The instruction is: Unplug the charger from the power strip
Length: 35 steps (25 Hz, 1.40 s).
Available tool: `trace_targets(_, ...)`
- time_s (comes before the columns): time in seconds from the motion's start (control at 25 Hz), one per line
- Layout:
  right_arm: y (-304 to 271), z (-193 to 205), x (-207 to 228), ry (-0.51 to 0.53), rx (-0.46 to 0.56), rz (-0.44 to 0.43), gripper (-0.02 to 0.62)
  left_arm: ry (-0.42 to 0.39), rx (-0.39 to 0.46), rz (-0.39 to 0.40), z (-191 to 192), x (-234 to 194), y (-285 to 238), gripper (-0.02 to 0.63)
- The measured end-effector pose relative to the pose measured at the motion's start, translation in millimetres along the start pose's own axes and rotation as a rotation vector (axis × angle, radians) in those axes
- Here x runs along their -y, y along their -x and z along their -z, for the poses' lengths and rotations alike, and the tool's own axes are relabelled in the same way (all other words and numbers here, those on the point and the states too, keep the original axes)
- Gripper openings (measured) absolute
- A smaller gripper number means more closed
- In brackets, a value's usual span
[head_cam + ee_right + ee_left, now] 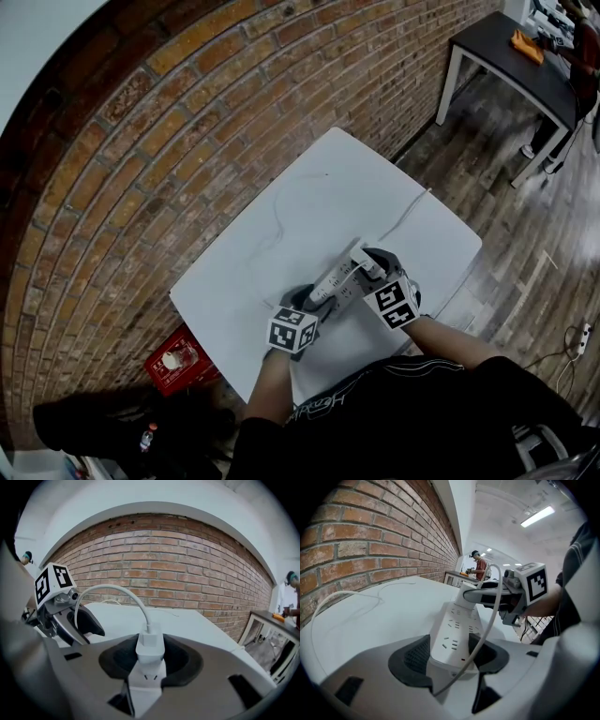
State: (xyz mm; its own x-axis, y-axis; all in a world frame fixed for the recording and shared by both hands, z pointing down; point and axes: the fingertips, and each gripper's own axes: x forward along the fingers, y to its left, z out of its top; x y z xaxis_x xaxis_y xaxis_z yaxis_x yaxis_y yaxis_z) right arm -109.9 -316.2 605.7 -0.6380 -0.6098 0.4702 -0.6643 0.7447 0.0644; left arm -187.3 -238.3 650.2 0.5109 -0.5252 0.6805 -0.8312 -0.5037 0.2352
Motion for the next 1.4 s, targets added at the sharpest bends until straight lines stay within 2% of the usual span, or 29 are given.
trace_targets(0.2,0.0,-1.3,3.2,-0.056,0.003,-0.034,0.118,0.004,0.008,-0.001,-0.2,-0.6,0.2,0.256)
trace_targets(0.36,1.2,-2.5,-0.6,0.004,-0.007,0.012,0.117,0.004,0.007,-0.007,0.4,-0.3,-0.3,0.256)
trace_targets(0.44,0.7,-2.2,-1.4,0.018,-0.009,0.007,0.117,0.005,0.003,-0.010,0.4,-0.4,-0.3,0.256)
trace_targets(0.64,1.2,-0.9,4.4,-0.055,-0.013,-0.043,0.118,0.003,0.002,-0.016,-0.5,0.2,-0.9,0.256)
trace_targets(0.84,3.1,-2.7,1.8,-0.009,-0.038,-0.002,0.118,0.006,-0.009,-0.016,-1.1,1.0,-0.8,0.256)
trace_targets(1.12,3.7,-4.6,-1.2,0.046,-0.051,0.013,0.118,0.006,-0.011,-0.017,-0.4,0.5,0.2,0.258)
trace_targets(1.4,5.0,0.6,5.8,-0.061,-0.055,-0.030,0.118,0.011,-0.003,-0.028,-0.7,1.8,-0.9,0.258)
